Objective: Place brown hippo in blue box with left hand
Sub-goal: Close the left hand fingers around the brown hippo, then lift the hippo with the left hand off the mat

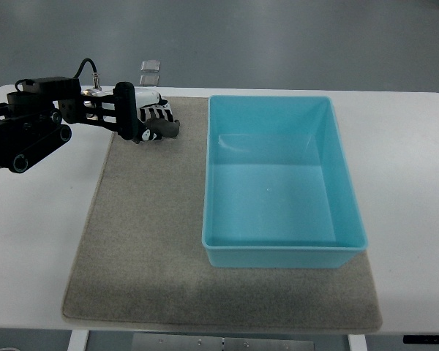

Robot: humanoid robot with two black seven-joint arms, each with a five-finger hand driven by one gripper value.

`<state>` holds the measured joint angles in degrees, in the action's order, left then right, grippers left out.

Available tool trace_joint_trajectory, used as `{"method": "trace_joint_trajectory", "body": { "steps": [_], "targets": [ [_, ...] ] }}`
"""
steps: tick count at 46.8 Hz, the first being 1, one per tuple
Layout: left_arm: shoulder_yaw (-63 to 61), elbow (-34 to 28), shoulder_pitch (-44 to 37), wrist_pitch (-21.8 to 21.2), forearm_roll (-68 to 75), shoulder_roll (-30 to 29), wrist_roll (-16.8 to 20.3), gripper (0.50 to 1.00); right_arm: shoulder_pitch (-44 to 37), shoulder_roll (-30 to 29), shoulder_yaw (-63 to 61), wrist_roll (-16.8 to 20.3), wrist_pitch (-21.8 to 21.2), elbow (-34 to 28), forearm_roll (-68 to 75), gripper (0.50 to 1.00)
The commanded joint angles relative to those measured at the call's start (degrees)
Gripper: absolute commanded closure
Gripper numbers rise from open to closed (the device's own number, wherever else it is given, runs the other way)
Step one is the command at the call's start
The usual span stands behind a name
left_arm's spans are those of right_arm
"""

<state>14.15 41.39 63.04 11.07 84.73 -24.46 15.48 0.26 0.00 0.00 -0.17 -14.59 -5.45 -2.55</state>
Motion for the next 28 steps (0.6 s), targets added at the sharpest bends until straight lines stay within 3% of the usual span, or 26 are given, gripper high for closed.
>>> {"method": "trace_joint_trajectory", "body": {
  "steps": [1,14,28],
  "targets": [
    [0.1,-0.1,0.7,0.1,-0.4,-0.1,0.0,1.000,0.0,0.0,0.0,0.0,0.0,0.0,0.0,0.564],
    [0.2,2.0,5.3,3.3,-1.1,-2.5,0.0,1.000,0.0,0.0,0.0,0.0,0.0,0.0,0.0,0.564],
    [1.1,12.8,10.8,4.5,-1.1,-7.6,0.0,1.000,0.0,0.0,0.0,0.0,0.0,0.0,0.0,0.564]
  ]
}}
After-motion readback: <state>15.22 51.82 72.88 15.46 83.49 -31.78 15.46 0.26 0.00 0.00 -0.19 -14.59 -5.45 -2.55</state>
